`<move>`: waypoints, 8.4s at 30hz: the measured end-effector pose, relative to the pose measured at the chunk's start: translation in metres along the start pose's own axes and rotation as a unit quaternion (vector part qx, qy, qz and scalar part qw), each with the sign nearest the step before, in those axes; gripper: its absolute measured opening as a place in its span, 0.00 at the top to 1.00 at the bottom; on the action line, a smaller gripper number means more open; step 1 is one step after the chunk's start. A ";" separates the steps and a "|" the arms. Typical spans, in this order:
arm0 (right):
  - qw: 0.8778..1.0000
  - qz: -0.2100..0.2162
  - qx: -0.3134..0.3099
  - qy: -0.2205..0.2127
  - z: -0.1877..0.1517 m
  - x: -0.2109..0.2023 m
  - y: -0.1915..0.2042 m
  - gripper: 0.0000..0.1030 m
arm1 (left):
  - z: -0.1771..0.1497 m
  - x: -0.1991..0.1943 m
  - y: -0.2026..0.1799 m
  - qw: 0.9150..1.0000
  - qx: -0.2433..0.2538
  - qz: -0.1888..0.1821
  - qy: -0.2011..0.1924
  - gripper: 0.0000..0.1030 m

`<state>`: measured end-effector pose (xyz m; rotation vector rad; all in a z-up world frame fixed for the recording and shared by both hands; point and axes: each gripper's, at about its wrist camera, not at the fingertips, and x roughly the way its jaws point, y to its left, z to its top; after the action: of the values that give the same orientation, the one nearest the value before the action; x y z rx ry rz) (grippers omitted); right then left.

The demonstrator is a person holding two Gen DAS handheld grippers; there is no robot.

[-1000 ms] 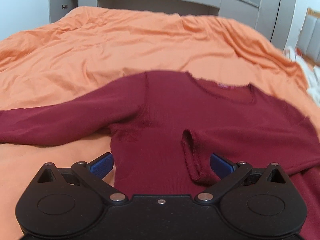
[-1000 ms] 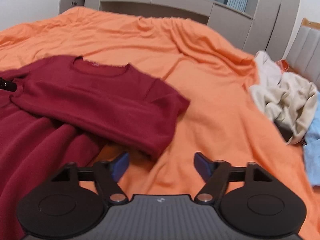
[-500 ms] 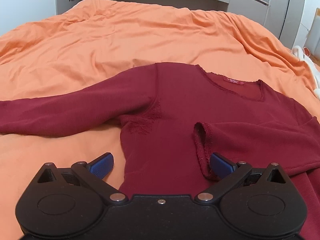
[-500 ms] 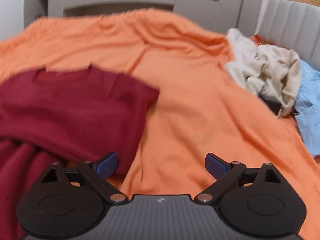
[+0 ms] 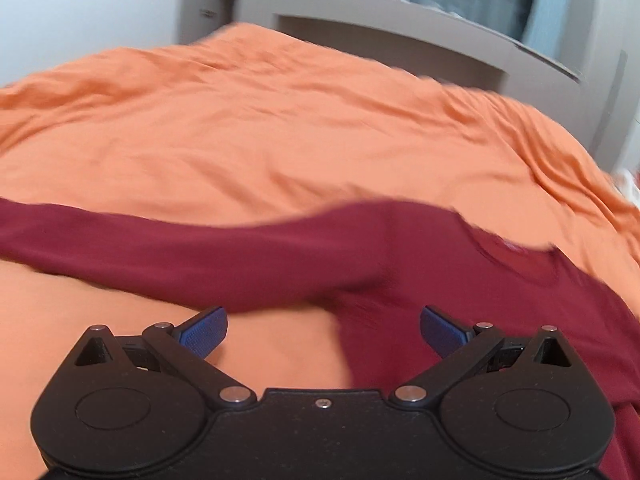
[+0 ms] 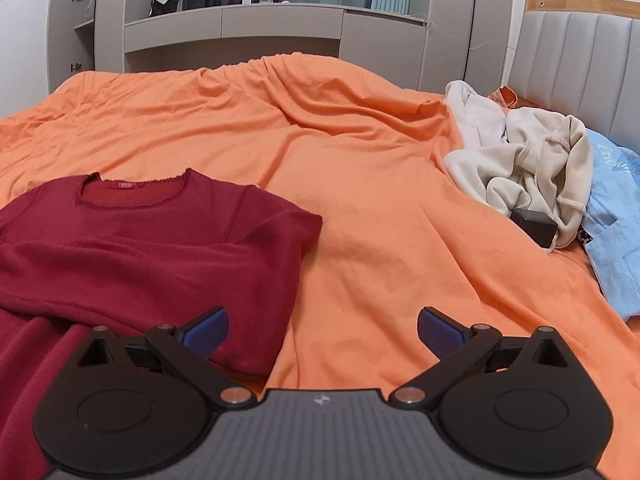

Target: Fold small clothes

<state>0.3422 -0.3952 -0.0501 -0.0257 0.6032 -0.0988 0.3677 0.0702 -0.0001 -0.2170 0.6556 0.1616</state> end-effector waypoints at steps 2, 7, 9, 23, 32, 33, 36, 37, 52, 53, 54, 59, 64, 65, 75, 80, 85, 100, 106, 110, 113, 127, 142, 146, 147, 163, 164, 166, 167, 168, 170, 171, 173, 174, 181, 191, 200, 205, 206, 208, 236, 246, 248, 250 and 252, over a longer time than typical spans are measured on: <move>1.000 0.004 0.004 -0.006 0.002 -0.003 0.001 0.00 | 0.008 -0.009 0.028 0.999 -0.028 0.025 -0.016 0.01; 1.000 0.010 -0.002 -0.011 0.003 -0.003 0.006 0.00 | 0.024 -0.019 0.109 0.988 -0.131 0.082 -0.002 0.01; 1.000 0.012 -0.003 -0.013 0.003 -0.004 0.008 0.00 | 0.026 -0.024 0.138 0.982 -0.161 0.095 -0.002 0.01; 1.000 0.008 -0.014 -0.010 0.003 -0.003 0.014 0.00 | 0.035 -0.014 0.228 0.934 -0.321 0.148 -0.053 0.09; 0.999 0.004 -0.032 0.000 0.000 0.001 0.020 0.00 | 0.032 -0.005 0.243 0.909 -0.368 0.178 -0.084 0.74; 0.999 0.003 -0.035 0.001 -0.001 0.001 0.020 0.00 | 0.033 -0.004 0.242 0.909 -0.366 0.180 -0.086 0.87; 0.999 0.002 -0.038 0.001 -0.001 0.001 0.020 0.00 | 0.036 -0.006 0.236 0.914 -0.348 0.177 -0.106 0.95; 0.999 0.003 -0.038 0.001 -0.001 0.001 0.021 0.00 | 0.039 -0.008 0.232 0.917 -0.339 0.176 -0.116 0.96; 1.000 0.008 -0.024 -0.015 0.004 -0.007 0.015 0.00 | 0.107 -0.053 0.079 0.966 -0.090 0.058 -0.236 0.97; 1.000 0.009 -0.022 -0.017 0.004 -0.008 0.014 0.00 | 0.109 -0.055 0.065 0.967 -0.076 0.044 -0.239 0.97; 1.000 0.009 -0.020 -0.019 0.005 -0.009 0.013 0.00 | 0.111 -0.057 0.049 0.969 -0.061 0.027 -0.239 0.97; 1.000 0.006 -0.003 -0.029 0.009 -0.014 0.006 0.00 | 0.108 -0.053 -0.028 0.974 0.017 -0.046 -0.222 0.97; 0.999 0.004 0.018 -0.036 0.011 -0.018 -0.003 0.00 | 0.080 -0.035 -0.098 0.969 0.105 -0.105 -0.196 0.96; 0.999 0.004 0.021 -0.037 0.012 -0.018 -0.005 0.00 | 0.072 -0.030 -0.110 0.968 0.121 -0.114 -0.188 0.96; 0.998 -0.006 0.056 -0.041 0.015 -0.018 -0.020 0.00 | -0.028 0.026 -0.188 0.959 0.183 -0.199 -0.084 0.96; 0.997 -0.002 0.064 -0.041 0.015 -0.018 -0.023 0.00 | -0.065 0.043 -0.211 0.955 0.204 -0.209 -0.044 0.96; 0.997 0.002 0.062 -0.036 0.014 -0.015 -0.019 0.00 | -0.072 0.050 -0.209 0.952 0.209 -0.224 -0.011 0.92; 0.998 0.044 0.033 -0.025 0.010 -0.007 0.006 0.00 | -0.047 0.030 -0.153 0.956 0.175 -0.235 0.024 0.02; 0.998 0.058 -0.008 -0.021 0.004 -0.004 0.032 0.00 | -0.021 0.023 -0.091 0.978 0.150 -0.147 -0.002 0.01; 0.997 0.075 -0.016 -0.021 0.004 -0.003 0.043 0.00 | -0.005 0.029 -0.041 0.990 0.120 -0.079 -0.014 0.01; 0.995 0.097 -0.015 -0.026 0.004 -0.004 0.048 0.00 | 0.006 0.038 -0.002 0.996 0.069 -0.064 -0.015 0.01; 0.983 0.177 0.038 -0.019 0.062 0.013 0.085 0.00 | 0.013 0.079 0.079 0.986 -0.097 -0.133 0.029 0.17; 0.919 0.383 -0.073 0.051 0.154 0.099 0.300 0.27 | 0.009 0.097 0.069 0.983 -0.048 -0.174 0.038 0.22; 0.899 0.422 -0.081 0.087 0.158 0.120 0.345 0.28 | 0.009 0.103 0.066 0.983 -0.037 -0.174 0.043 0.22; 0.894 0.431 -0.080 0.096 0.158 0.124 0.352 0.28 | 0.009 0.105 0.066 0.983 -0.038 -0.175 0.043 0.22; 0.887 0.430 -0.132 0.102 0.159 0.132 0.399 1.00 | 0.018 0.133 0.064 0.975 -0.048 -0.206 0.065 0.37; 0.888 0.429 -0.134 0.101 0.161 0.132 0.403 1.00 | 0.018 0.135 0.063 0.974 -0.049 -0.209 0.072 0.49; 0.889 0.424 -0.144 0.100 0.161 0.130 0.404 1.00 | 0.016 0.138 0.062 0.973 -0.049 -0.211 0.083 0.56; 0.892 0.413 -0.155 0.097 0.160 0.130 0.406 0.99 | 0.015 0.139 0.062 0.973 -0.050 -0.209 0.083 0.56; 0.897 0.400 -0.166 0.092 0.159 0.129 0.407 0.92 | 0.015 0.138 0.062 0.973 -0.051 -0.208 0.084 0.56; 0.895 0.402 -0.160 0.108 0.158 0.135 0.406 0.63 | 0.016 0.138 0.062 0.974 -0.052 -0.206 0.084 0.55; 0.891 0.411 -0.150 0.121 0.157 0.139 0.405 0.43 | 0.016 0.138 0.061 0.974 -0.053 -0.205 0.085 0.55; 0.885 0.420 -0.141 0.140 0.154 0.145 0.407 0.38 | 0.016 0.139 0.061 0.974 -0.053 -0.202 0.088 0.55; 0.887 0.417 -0.142 0.142 0.151 0.147 0.410 0.40 | 0.016 0.138 0.061 0.974 -0.052 -0.201 0.088 0.55; 0.900 0.386 -0.172 0.107 0.145 0.141 0.422 0.93 | 0.016 0.139 0.061 0.974 -0.057 -0.195 0.097 0.74; 0.901 0.393 -0.160 0.086 0.144 0.137 0.429 0.88 | 0.017 0.132 0.072 0.981 -0.107 -0.133 0.096 0.89; 0.940 0.304 -0.153 0.021 0.149 0.100 0.318 0.16 | 0.020 0.138 0.079 0.976 -0.127 -0.145 0.106 0.70; 0.958 0.252 -0.140 -0.010 0.130 0.067 0.244 0.05 | 0.025 0.136 0.078 0.978 -0.125 -0.136 0.095 0.56; 0.960 0.244 -0.137 -0.011 0.124 0.062 0.233 0.05 | 0.025 0.137 0.076 0.979 -0.122 -0.130 0.094 0.56; 0.964 0.229 -0.133 -0.005 0.106 0.053 0.211 0.04 | 0.025 0.141 0.076 0.981 -0.123 -0.119 0.096 0.55; 0.991 0.127 -0.039 -0.019 -0.007 -0.022 0.103 0.00 | 0.011 0.096 0.095 0.987 -0.102 -0.113 0.051 0.46; 0.987 0.153 -0.039 -0.020 0.018 0.029 0.128 0.00 | 0.001 0.107 0.076 0.995 -0.049 -0.063 0.058 0.65; 0.988 0.147 -0.047 -0.006 0.018 0.039 0.133 0.00 | 0.000 0.111 0.076 0.996 -0.053 -0.044 0.059 0.68; 0.989 0.133 -0.059 0.017 0.015 0.051 0.138 0.00 | 0.000 0.112 0.075 0.997 -0.052 -0.026 0.059 0.75; 0.989 0.136 -0.054 0.022 0.011 0.055 0.137 0.00 | -0.001 0.115 0.076 0.997 -0.048 -0.004 0.064 0.87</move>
<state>0.4053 -0.2649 -0.0791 -0.0466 0.6506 0.1979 0.4405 0.1519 -0.0836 -0.3246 0.7755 0.1723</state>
